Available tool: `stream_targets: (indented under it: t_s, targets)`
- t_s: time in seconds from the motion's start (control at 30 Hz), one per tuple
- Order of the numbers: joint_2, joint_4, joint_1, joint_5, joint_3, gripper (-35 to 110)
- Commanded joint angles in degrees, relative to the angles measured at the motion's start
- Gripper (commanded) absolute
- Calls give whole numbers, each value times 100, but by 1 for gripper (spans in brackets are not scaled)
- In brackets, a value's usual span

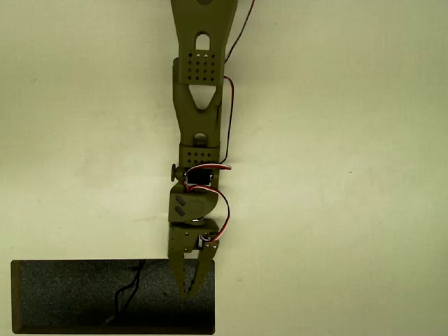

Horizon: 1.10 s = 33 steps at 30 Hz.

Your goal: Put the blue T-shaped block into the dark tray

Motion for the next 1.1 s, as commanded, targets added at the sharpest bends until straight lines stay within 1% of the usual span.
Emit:
stream_targets:
  t_s: [0.0,0.1,0.27,1.07]
  targets:
    - [-97,-360,-70,123,-35,0]
    - [-105,-817,-132,325,149,0]
    - [-105,-1362,-211,360,352,0]
    - [-105,-1371,-202,308,369,0]
